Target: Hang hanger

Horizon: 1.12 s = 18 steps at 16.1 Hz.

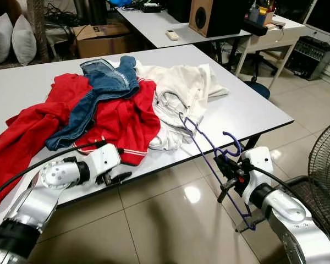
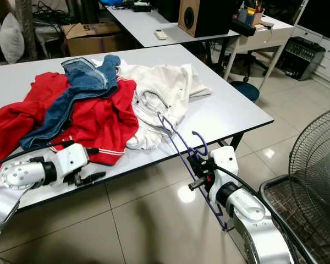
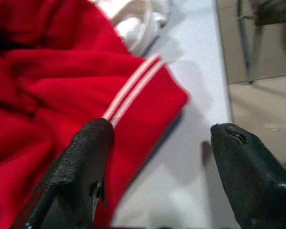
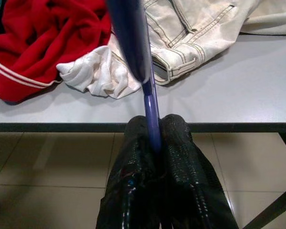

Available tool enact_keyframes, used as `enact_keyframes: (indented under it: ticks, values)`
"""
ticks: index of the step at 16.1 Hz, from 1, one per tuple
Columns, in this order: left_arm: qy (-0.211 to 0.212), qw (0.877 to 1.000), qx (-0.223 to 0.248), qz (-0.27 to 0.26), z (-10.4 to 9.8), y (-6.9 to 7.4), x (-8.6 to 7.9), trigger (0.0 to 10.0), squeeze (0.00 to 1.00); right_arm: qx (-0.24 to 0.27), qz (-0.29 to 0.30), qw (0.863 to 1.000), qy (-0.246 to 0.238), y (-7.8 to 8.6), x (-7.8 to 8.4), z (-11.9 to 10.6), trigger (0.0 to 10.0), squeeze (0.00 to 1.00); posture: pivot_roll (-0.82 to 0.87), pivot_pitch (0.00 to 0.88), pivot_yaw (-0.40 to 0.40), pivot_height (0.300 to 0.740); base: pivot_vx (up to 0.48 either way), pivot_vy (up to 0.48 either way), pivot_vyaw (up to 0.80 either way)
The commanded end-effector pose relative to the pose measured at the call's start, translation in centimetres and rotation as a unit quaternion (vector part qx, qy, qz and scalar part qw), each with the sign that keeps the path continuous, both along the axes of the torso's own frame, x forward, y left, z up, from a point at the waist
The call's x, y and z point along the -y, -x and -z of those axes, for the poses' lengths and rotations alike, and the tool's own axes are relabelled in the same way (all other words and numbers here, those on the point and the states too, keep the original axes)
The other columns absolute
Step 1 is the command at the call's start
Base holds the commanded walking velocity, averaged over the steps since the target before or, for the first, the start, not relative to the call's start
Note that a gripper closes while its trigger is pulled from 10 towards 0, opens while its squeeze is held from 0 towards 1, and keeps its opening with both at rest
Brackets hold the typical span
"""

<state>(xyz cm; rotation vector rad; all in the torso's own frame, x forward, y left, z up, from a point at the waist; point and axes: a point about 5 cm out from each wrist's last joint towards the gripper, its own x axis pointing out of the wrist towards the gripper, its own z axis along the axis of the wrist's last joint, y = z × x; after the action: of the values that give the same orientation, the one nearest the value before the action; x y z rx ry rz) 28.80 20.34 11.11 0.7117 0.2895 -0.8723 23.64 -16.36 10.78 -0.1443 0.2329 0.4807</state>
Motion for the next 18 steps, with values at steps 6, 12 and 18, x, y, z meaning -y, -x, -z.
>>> enact_keyframes:
  ticks: [6,12,18]
  values:
    - [-0.032,0.999,0.039,0.002,0.3,-1.0,0.5,0.0,0.0,0.014,-0.004,1.0,0.018,-0.4,0.1,-0.3,10.0,0.0,-0.08,0.0,-0.035,0.74,0.0,0.0,0.0]
    - [-0.058,0.996,0.066,0.009,0.8,-1.4,0.7,0.0,0.0,0.018,-0.007,1.0,0.023,-0.5,0.0,-0.2,10.0,0.0,-0.09,0.0,-0.035,0.74,0.0,0.0,0.0]
    - [-0.042,0.997,0.066,-0.021,0.3,-2.1,0.2,0.0,0.0,0.018,-0.006,1.0,0.023,-0.6,0.0,-0.1,10.0,0.0,-0.08,0.0,-0.037,0.74,0.0,0.0,0.0]
